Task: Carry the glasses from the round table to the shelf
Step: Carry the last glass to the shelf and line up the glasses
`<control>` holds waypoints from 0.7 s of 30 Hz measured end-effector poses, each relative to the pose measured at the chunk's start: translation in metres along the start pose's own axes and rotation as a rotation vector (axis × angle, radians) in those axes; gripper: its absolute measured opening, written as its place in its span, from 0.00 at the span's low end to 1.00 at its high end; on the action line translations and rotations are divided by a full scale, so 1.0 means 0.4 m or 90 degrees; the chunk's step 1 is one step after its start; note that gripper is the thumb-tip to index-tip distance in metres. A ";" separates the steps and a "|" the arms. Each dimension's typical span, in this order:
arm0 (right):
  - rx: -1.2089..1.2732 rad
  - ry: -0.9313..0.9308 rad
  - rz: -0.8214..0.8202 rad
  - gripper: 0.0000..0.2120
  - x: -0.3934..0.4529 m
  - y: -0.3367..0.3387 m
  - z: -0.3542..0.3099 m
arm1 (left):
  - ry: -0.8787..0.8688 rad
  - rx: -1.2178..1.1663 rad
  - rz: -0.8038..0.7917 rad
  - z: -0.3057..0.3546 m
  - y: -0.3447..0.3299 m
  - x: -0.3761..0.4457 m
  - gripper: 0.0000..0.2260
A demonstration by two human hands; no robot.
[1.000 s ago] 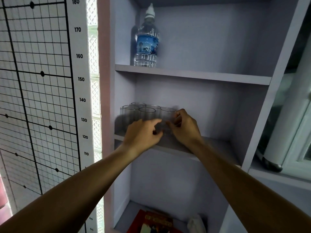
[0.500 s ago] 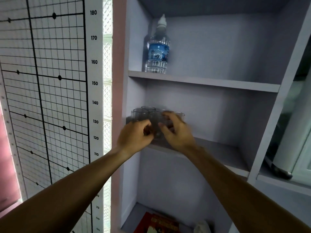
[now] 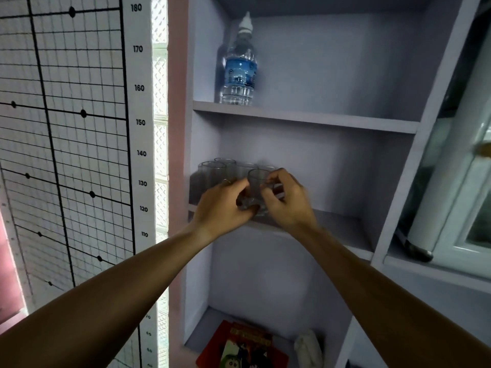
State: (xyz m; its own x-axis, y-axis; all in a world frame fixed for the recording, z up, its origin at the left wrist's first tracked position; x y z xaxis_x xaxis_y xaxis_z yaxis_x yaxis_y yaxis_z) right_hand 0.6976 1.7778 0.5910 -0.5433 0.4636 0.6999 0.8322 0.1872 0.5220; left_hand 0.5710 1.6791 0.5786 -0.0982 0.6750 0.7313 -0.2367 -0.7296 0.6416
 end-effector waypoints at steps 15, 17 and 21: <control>0.004 -0.118 0.010 0.14 -0.078 0.163 0.097 | -0.029 -0.069 -0.067 0.147 -0.137 0.060 0.06; 0.022 -0.130 0.015 0.16 -0.079 0.168 0.100 | -0.013 -0.065 -0.079 0.144 -0.141 0.064 0.07; -0.006 -0.151 0.046 0.15 -0.072 0.171 0.107 | 0.008 -0.068 -0.112 0.138 -0.149 0.069 0.09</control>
State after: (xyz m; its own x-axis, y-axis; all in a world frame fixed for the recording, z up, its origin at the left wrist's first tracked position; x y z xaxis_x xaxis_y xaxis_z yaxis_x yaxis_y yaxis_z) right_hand 0.7749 1.8143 0.5857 -0.4397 0.6659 0.6027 0.8665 0.1378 0.4798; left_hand 0.6358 1.7352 0.5732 -0.0580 0.7923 0.6073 -0.3523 -0.5854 0.7302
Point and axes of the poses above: each hand's wrist, its own x-axis towards the middle knuckle, its own y-axis out of the back of the hand, z = x × y, the point moved 6 cm from there along x, towards the middle knuckle, and after that the axes turned 8 degrees about -z, right-handed, at the moved point
